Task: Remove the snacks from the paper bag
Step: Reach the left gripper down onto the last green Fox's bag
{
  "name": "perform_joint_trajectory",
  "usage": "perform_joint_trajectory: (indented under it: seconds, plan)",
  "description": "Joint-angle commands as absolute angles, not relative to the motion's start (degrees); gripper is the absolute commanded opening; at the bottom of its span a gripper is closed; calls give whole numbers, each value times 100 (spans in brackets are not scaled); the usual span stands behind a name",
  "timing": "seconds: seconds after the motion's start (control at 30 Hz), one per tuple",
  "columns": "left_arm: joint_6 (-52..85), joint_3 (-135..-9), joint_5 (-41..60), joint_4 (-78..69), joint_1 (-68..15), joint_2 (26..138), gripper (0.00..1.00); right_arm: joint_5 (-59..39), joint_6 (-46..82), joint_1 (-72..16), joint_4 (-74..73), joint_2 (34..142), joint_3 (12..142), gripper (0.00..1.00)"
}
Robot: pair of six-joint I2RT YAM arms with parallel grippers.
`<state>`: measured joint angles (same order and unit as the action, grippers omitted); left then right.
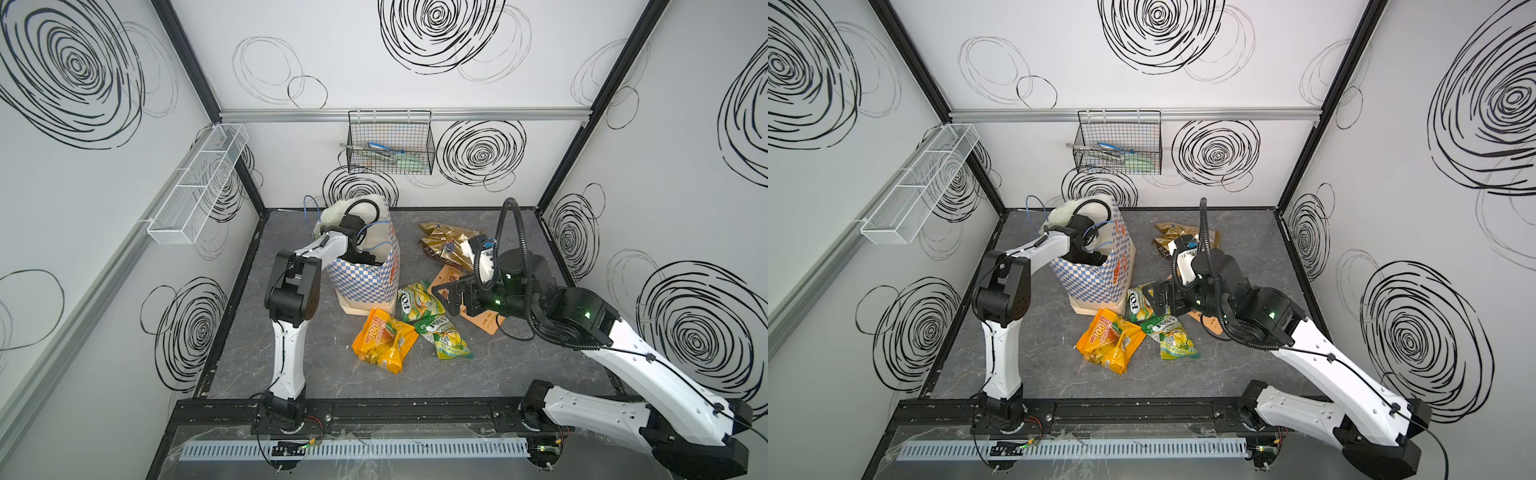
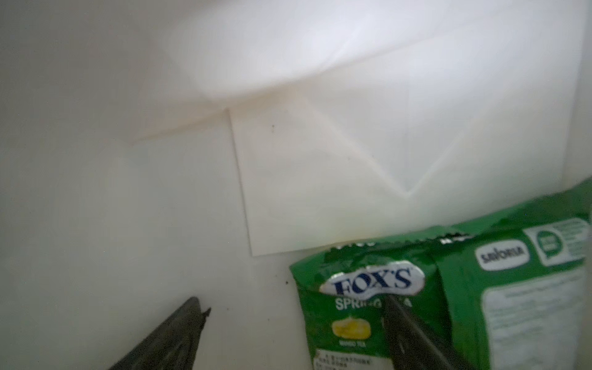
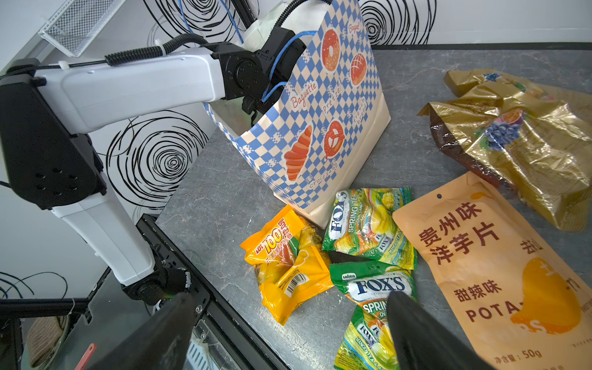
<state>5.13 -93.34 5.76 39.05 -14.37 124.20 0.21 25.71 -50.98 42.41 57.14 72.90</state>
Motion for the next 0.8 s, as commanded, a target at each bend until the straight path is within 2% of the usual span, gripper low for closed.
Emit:
perform_joint_trajectory:
  seconds: [0.0, 0.13, 0.37, 0.77]
  plan:
    - [477, -9314, 1180, 4125, -1576, 12367, 89, 1, 2645, -5086, 4068, 5623, 7310, 97]
    - [609, -9327, 1625, 3932, -1608, 12320, 88, -35, 2636, -5095, 4042, 5710, 7345, 97]
    - [633, -9434, 1420, 3904, -1779, 12735, 83, -2, 2623, -5093, 4047, 5724, 7366, 97]
    - [589, -9408, 942, 3895, -1914, 12774, 19, 79, 2654, -5097, 4072, 5654, 7308, 97]
